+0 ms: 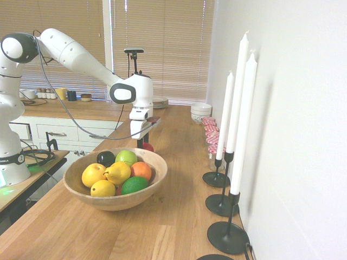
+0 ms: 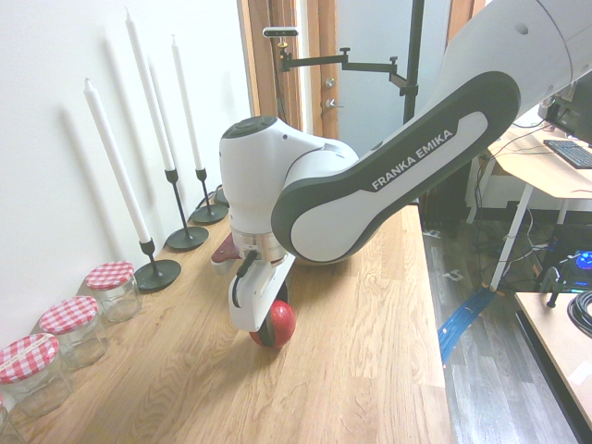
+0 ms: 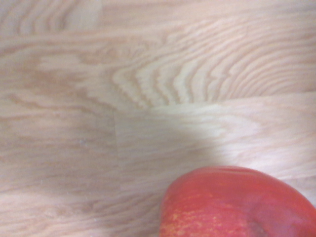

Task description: Take apple out of the basket

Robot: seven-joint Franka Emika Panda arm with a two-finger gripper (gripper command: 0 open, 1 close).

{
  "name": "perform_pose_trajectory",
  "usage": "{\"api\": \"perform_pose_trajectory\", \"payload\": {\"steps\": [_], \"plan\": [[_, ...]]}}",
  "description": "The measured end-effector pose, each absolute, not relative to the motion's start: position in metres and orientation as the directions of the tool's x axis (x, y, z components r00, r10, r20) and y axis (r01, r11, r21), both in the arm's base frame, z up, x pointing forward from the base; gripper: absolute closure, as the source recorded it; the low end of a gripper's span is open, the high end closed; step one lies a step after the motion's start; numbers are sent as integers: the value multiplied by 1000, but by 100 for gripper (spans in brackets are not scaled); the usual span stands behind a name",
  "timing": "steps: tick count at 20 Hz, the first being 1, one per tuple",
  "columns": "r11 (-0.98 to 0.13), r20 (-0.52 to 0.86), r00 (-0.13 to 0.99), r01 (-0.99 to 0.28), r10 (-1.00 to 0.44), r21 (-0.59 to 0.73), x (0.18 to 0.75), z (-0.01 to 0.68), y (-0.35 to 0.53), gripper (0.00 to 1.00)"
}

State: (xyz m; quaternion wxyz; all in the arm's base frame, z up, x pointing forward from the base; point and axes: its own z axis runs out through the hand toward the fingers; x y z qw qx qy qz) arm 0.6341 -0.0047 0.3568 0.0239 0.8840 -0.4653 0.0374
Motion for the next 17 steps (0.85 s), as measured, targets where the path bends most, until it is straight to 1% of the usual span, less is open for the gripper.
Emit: {"api": "perform_pose_trajectory", "payload": {"steps": [17], "plan": [[-539, 90, 537, -842, -839, -7, 633, 364, -22, 0]]}}
